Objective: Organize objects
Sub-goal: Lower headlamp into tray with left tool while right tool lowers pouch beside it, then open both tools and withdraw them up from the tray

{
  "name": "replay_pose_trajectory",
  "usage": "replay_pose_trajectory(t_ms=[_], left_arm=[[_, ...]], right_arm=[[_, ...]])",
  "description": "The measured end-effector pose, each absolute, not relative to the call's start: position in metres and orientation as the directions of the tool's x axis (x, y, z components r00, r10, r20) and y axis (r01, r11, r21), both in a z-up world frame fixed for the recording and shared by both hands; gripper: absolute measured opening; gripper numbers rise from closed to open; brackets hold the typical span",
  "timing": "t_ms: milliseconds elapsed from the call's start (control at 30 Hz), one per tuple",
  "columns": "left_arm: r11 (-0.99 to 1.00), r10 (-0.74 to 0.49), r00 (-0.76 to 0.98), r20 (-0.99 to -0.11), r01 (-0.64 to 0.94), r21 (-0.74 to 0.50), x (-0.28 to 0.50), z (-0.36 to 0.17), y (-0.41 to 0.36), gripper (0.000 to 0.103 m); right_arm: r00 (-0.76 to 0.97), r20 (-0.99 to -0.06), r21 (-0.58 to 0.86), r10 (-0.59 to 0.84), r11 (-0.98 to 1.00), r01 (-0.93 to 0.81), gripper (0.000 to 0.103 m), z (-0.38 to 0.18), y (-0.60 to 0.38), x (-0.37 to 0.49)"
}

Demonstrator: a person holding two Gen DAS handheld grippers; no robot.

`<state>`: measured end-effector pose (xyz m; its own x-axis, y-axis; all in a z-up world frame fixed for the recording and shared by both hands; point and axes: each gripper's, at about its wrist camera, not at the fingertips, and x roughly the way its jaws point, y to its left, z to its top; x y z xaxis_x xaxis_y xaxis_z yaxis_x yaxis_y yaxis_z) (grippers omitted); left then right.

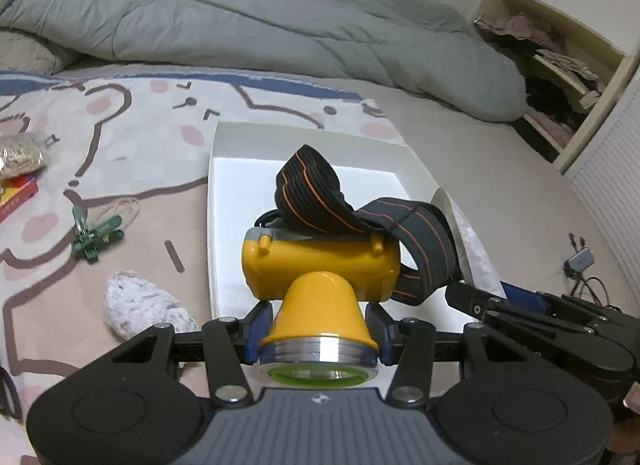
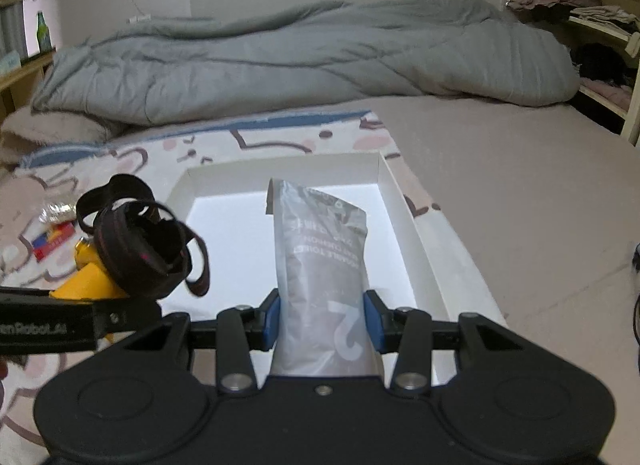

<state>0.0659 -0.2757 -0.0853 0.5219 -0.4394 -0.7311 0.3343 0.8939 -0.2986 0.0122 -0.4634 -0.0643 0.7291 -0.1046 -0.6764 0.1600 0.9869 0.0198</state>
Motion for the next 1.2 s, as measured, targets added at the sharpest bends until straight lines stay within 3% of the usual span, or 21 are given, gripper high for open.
replay_pose_trajectory(t_ms=[433,500,533,633,833,1200], left_arm=[[0.908,-0.412,0.469,-0.781,0.275,-0.315,0.080,-0.110,-0.285,0.052],[0.897,-0.435,0.471,-0.768,0.305,-0.321,0.078,-0.108,-0.284,0.057],[0.892,-0.440,0.480,-0.759,0.331,-0.308,0.075,-0.105,-0.286,0.065],[0.895,-0.416,0.509,-0.754,0.375,-0.241,0.067,-0.096,-0.291,0.069],[0.890,-0.423,0.453,-0.785,0.371,-0.265,0.066,-0.097,-0.290,0.069],[0.896,-0.411,0.454,-0.791,0.362,-0.257,0.057,-0.087,-0.286,0.069]], right_arm=[[0.682,-0.719,-0.041,-0.132,0.988,0.148,0.044,-0.087,-0.462,0.035],[0.676,-0.723,-0.053,-0.138,0.988,0.146,0.044,-0.090,-0.462,0.037],[0.673,-0.726,-0.058,-0.142,0.988,0.146,0.045,-0.091,-0.462,0.039],[0.659,-0.737,-0.069,-0.150,0.987,0.148,0.049,-0.096,-0.464,0.041],[0.650,-0.737,-0.103,-0.186,0.981,0.164,0.064,-0.096,-0.468,0.036],[0.663,-0.730,-0.059,-0.167,0.981,0.182,0.067,-0.078,-0.475,0.018]])
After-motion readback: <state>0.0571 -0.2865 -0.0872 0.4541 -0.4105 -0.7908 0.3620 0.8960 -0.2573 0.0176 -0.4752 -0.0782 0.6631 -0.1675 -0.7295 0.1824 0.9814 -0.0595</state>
